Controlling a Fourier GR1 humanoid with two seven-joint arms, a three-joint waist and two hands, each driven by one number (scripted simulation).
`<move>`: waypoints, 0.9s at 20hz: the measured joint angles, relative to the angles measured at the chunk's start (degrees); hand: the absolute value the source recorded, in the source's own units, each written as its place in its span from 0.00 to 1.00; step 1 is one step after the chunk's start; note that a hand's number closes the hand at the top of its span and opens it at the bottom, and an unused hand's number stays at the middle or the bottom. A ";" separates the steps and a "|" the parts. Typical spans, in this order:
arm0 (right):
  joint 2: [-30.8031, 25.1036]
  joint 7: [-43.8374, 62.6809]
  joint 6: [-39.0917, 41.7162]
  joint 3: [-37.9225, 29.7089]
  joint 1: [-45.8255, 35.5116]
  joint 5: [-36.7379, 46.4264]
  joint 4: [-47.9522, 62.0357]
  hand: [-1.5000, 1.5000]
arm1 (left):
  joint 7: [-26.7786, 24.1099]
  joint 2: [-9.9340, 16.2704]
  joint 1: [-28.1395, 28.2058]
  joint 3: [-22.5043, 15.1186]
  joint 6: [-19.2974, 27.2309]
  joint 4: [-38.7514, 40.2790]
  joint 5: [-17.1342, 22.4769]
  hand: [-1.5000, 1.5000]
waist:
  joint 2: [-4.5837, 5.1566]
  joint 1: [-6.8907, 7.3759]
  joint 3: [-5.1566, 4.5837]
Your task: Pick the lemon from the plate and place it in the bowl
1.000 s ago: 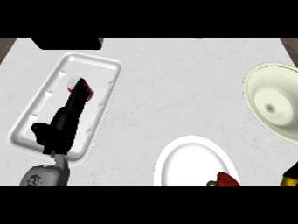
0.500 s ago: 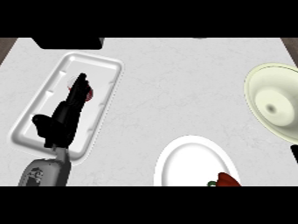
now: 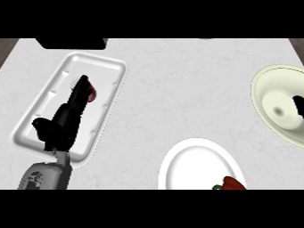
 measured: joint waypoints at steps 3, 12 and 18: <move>0.45 -7.22 -2.41 -1.36 0.37 2.35 8.18 1.00 | -0.60 -0.05 0.96 -0.05 -0.10 -0.17 -0.12 0.50 | -0.04 -0.18 0.01; 0.79 -23.64 -9.37 -2.20 -6.25 9.81 36.01 1.00 | -1.15 -0.29 0.12 0.41 -0.17 1.18 -0.32 0.50 | -0.01 -0.09 0.02; 0.73 -30.84 -5.81 -3.42 -10.72 8.11 52.92 0.00 | -1.28 -0.32 -0.35 0.50 -0.52 1.57 -0.24 0.50 | 0.11 0.23 0.05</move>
